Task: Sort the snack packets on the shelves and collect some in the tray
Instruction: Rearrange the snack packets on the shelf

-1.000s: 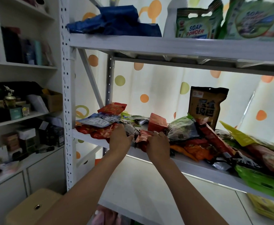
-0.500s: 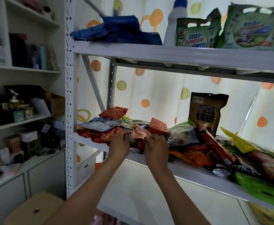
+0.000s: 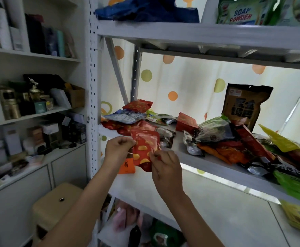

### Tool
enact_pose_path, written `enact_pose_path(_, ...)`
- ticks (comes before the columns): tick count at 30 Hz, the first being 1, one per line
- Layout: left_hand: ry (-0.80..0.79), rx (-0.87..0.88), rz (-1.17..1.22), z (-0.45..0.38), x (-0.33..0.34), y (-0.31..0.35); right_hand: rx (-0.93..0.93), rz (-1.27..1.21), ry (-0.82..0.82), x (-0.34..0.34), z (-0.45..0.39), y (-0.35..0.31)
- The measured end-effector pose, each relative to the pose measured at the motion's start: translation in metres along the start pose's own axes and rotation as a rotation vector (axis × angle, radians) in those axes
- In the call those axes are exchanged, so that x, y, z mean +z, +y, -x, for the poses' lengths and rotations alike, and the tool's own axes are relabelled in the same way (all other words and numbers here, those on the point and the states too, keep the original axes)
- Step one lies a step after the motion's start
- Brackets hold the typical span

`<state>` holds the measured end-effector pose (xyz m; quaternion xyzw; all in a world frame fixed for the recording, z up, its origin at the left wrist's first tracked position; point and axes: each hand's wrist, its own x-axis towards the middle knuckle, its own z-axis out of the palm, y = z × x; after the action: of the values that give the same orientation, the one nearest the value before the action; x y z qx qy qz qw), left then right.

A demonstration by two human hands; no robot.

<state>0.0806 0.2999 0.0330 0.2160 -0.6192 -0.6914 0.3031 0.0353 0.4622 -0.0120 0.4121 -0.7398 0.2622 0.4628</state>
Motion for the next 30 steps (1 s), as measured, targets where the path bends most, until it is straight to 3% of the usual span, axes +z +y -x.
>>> enact_pose_path(4,0.006,-0.046,-0.035,0.018,-0.03,-0.03,-0.015,-0.003,-0.054,0.009,0.031,-0.02)
enact_pose_path(9,0.004,-0.114,-0.009,0.046,-0.056,-0.069,0.109,-0.116,-0.03,0.018,0.063,-0.046)
enact_pose_path(11,-0.009,-0.183,0.069,0.057,-0.062,-0.084,0.324,-0.264,-0.059,0.02,0.075,-0.061)
enact_pose_path(13,-0.04,-0.317,0.145,0.066,-0.066,-0.101,0.665,-0.493,-0.071,0.02,0.082,-0.076)
enact_pose_path(16,-0.135,-0.495,0.044,0.077,-0.07,-0.125,1.012,-0.797,-0.065,0.015,0.087,-0.095)
enact_pose_path(21,-0.206,-0.403,0.025,0.103,-0.079,-0.142,1.331,-1.029,-0.133,0.009,0.108,-0.117)
enact_pose_path(24,-0.14,-0.372,0.171,0.109,-0.086,-0.138,1.392,-1.025,-0.25,0.006,0.119,-0.119)
enact_pose_path(30,-0.091,-0.296,0.2,0.114,-0.089,-0.135,1.454,-1.001,-0.4,0.004,0.133,-0.112)
